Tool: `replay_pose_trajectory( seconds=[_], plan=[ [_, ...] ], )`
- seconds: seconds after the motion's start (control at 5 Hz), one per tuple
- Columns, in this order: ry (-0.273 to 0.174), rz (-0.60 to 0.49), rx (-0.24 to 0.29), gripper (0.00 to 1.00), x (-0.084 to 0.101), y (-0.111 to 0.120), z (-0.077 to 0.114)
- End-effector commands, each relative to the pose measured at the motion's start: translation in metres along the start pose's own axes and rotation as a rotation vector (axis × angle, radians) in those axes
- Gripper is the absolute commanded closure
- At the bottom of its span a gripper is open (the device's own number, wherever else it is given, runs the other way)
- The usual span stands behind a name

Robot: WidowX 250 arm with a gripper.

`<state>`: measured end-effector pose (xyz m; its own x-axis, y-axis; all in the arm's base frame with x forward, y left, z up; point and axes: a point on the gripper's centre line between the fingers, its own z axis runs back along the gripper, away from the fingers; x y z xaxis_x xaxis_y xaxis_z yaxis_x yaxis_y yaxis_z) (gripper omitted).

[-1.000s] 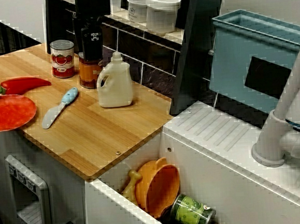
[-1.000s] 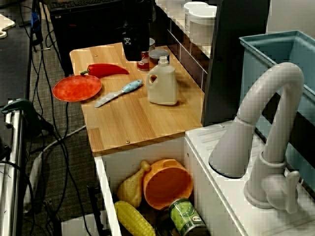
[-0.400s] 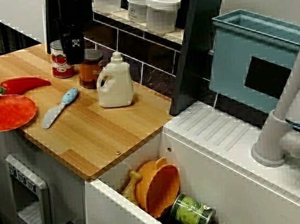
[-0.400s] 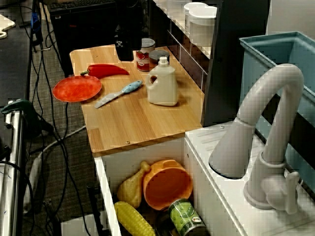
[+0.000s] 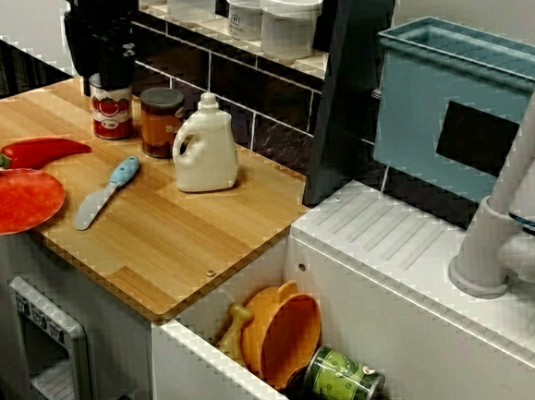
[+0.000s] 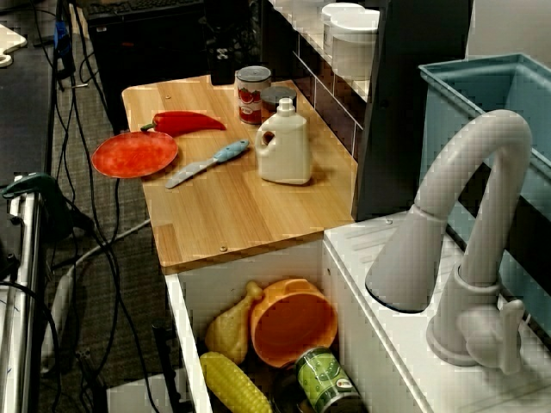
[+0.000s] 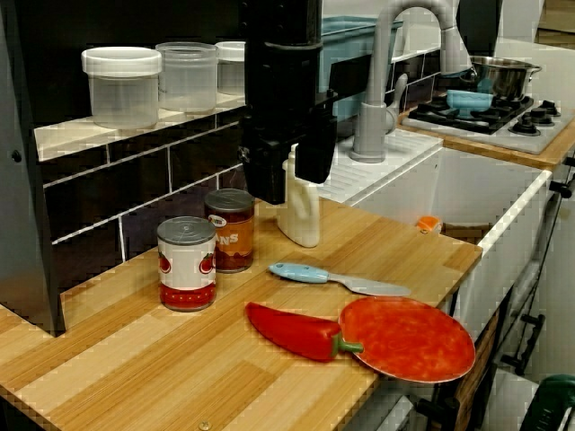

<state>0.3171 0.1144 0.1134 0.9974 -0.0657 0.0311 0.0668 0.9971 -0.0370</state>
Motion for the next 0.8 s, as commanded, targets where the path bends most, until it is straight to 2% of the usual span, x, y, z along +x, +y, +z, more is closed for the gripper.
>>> replay_pose_trajectory(
  seconds=[0.0,0.2,0.6],
  plan=[
    [-0.036,0.171,0.063,0.0,0.007,-0.018,0.0],
    [-0.038,0.185,0.078,0.0,0.014,-0.026,-0.008],
    [-0.051,0.151,0.083,0.0,0.026,-0.019,-0.02]
  ],
)
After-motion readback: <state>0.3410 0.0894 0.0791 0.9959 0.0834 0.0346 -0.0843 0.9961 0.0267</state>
